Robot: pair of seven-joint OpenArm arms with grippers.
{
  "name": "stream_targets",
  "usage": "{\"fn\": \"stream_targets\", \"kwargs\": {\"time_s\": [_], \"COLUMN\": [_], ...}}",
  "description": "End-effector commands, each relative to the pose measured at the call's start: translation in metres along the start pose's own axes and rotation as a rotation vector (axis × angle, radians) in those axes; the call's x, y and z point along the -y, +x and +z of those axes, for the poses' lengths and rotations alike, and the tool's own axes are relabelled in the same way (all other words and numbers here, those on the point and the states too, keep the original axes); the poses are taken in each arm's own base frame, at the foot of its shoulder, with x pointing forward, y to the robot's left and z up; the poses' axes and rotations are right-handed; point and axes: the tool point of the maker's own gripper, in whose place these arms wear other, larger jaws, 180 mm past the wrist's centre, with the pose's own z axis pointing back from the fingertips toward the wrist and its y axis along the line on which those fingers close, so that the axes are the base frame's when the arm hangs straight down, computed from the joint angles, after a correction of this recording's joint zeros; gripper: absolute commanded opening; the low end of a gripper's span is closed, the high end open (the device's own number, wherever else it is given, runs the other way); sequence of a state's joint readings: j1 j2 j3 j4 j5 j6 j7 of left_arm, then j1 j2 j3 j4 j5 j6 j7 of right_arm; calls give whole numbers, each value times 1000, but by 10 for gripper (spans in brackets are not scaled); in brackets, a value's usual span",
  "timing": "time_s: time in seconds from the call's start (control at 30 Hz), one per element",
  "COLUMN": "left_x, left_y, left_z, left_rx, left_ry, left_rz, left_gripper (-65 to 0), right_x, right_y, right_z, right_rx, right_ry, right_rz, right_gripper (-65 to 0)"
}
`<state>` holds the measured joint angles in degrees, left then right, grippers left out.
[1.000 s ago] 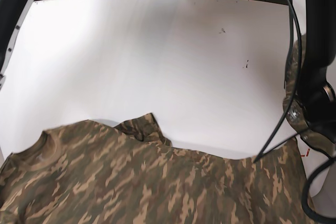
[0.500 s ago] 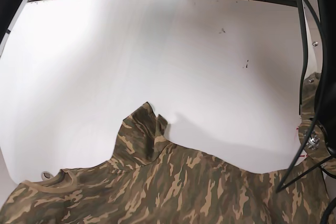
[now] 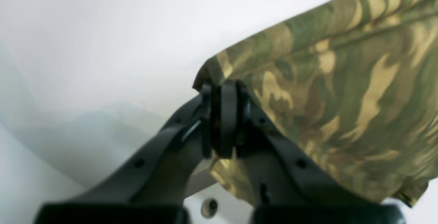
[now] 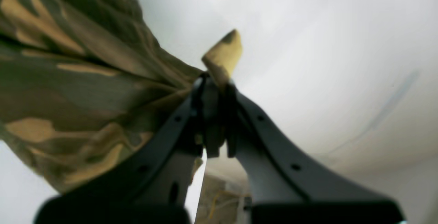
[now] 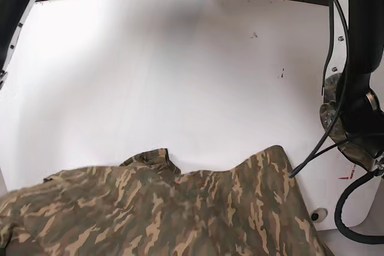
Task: Layout the t-shirt on the table in an organized manner, then fold the t-shirt properly
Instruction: 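Swing the held shirt up and forward with both grippers, then lay the shirt flat on the table, dragging it back with both grippers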
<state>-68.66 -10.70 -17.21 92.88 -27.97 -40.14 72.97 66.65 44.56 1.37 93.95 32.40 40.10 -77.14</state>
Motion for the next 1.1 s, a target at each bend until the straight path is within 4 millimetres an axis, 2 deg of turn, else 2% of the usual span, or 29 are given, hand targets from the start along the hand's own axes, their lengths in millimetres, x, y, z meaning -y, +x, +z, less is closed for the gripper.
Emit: {"fn": "stream_targets", "kwargs": {"time_s": [0.0,0.17,0.4,0.53,0.67,0.7,0.83,1.07], "left_x": [0,18,50,73,97,101,129,161], "left_y": [5,-35,-103,-145,-187,-193,-239,-298], "left_z": [3,7,23,35,52,55,82,126], "left_rx": [35,-33,-184,-270,-364,-377,-490,-654], "left_ry": [6,-7,-32,-63,-102,-108,-153,-209], "left_rz": [-5,-7,-15,-5,14,15,44,96], "left_gripper": [-650,-650,-650,-650,-650,-650,-650,-650], "right_x": [9,-9,-39,-70,-105,-110,-149,-206], "right_y": [9,-15,-70,-97,-135,-140,-184,-234], "right_z": [14,14,17,17,23,24,37,53], "right_rx": [52,25,-66,-107,-171,-180,-265,-382], "right_ry": [-48,-37,-1,40,94,103,161,266], "right_rz": [9,8,-22,-39,-77,-83,-147,-240], "right_gripper": [-650,-650,-650,-650,-650,-650,-650,-650]}}
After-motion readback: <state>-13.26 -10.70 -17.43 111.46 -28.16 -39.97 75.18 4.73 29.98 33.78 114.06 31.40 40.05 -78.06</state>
